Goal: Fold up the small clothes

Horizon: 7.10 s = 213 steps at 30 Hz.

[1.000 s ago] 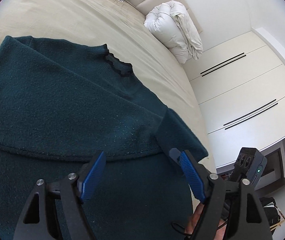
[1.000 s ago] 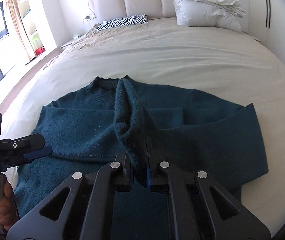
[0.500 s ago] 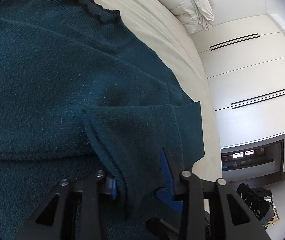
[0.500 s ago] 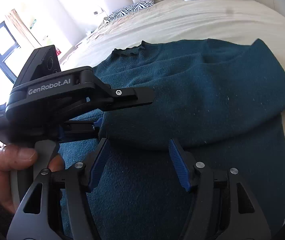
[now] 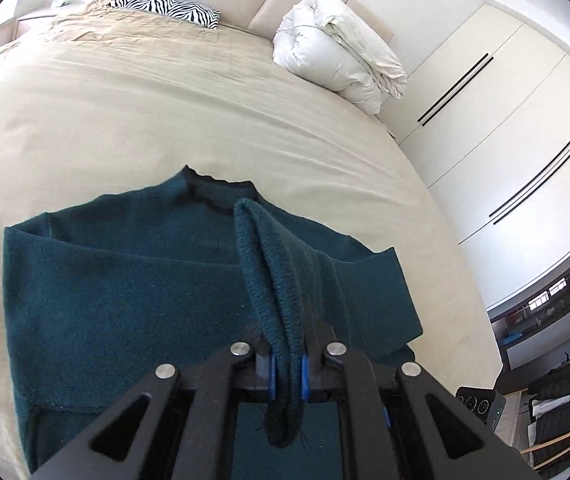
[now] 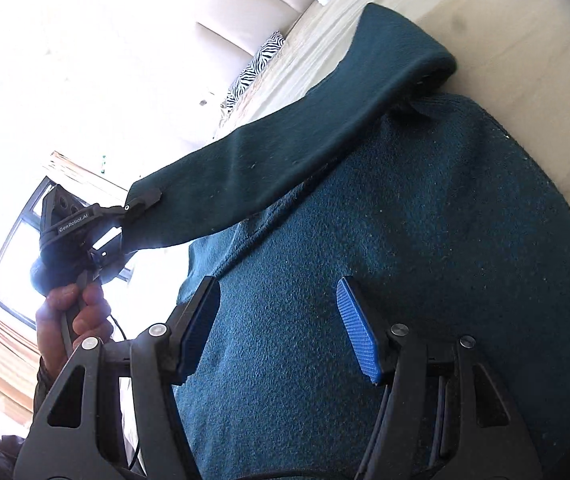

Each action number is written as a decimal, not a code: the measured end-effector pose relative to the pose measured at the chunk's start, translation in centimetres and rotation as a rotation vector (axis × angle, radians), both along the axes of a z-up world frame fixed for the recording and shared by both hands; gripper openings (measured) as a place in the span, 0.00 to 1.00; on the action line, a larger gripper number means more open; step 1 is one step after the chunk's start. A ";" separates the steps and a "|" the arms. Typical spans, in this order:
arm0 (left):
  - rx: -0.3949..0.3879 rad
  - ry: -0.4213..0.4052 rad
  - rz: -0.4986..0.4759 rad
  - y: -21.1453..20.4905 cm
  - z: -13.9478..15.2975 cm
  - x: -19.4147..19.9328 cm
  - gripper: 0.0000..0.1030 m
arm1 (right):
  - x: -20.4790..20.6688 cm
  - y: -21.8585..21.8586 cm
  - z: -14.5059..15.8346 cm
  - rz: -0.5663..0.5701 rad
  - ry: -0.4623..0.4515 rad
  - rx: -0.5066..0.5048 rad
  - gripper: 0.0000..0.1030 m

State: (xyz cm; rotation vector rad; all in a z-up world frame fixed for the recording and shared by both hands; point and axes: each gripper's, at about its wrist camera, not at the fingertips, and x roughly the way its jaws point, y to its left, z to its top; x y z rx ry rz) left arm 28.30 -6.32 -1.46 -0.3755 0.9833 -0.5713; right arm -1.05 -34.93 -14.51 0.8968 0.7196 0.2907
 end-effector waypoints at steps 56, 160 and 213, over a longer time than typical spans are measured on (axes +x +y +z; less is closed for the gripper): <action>-0.078 -0.016 0.092 8.4 -11.7 4.2 0.19 | 12.6 -8.2 3.1 0.113 0.142 0.159 0.59; -0.143 0.294 0.024 18.4 -7.9 -32.1 0.07 | -21.1 -7.0 5.8 0.078 0.385 -0.121 0.05; -0.443 0.250 0.358 21.6 -8.8 4.4 0.33 | 22.8 -11.2 4.1 -0.229 0.252 -0.159 0.09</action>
